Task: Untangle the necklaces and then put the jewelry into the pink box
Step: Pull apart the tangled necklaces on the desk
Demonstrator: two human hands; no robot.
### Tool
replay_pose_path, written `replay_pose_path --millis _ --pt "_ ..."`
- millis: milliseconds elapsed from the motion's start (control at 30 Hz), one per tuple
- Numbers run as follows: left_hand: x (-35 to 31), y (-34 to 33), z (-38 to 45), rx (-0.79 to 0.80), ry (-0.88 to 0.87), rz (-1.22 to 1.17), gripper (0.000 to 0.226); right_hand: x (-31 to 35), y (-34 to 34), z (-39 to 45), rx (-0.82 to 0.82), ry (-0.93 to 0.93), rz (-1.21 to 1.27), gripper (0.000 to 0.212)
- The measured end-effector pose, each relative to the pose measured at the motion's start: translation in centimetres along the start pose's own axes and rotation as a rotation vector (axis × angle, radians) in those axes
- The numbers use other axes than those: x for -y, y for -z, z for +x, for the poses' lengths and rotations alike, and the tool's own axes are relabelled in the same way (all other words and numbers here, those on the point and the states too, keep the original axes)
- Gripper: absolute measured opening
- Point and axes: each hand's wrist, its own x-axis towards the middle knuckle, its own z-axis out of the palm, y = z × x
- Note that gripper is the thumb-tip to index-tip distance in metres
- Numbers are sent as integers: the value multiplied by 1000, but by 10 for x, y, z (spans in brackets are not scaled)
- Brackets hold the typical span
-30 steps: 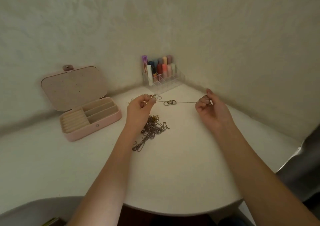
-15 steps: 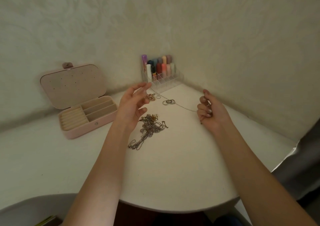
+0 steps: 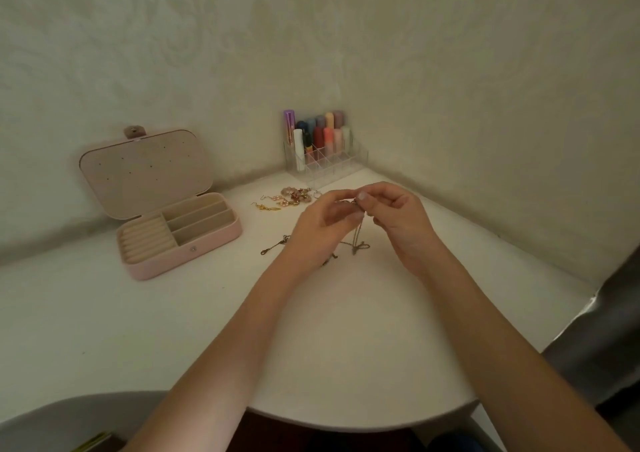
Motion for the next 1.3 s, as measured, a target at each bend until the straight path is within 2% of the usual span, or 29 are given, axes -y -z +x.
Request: replay_pose_path --millis 100,267,500,567,700,833,967,1167,1300 --pt "-4 -3 -1 62 39 -108 23 -1 2 2 -50 6 -40 6" --pt "-3 2 2 28 37 -53 17 -6 7 8 -251 -24 -97 8" --pt "-1 4 1 0 110 86 12 -21 28 17 -660 236 -423 12" --pt "-1 3 0 19 116 88 11 -23 37 19 -728 227 -456 12" --pt "-2 -1 -4 1 132 69 8 -29 48 21 -670 164 -529 12" --pt "0 -3 -4 -109 97 122 11 -34 55 22 -672 148 -597 5" --pt "5 5 1 -193 108 160 11 -37 67 25 -724 103 -539 7" --pt "10 6 2 -164 105 207 6 -34 69 24 -699 48 -350 7" --pt "13 8 4 -198 100 250 9 -39 74 29 -719 72 -530 12"
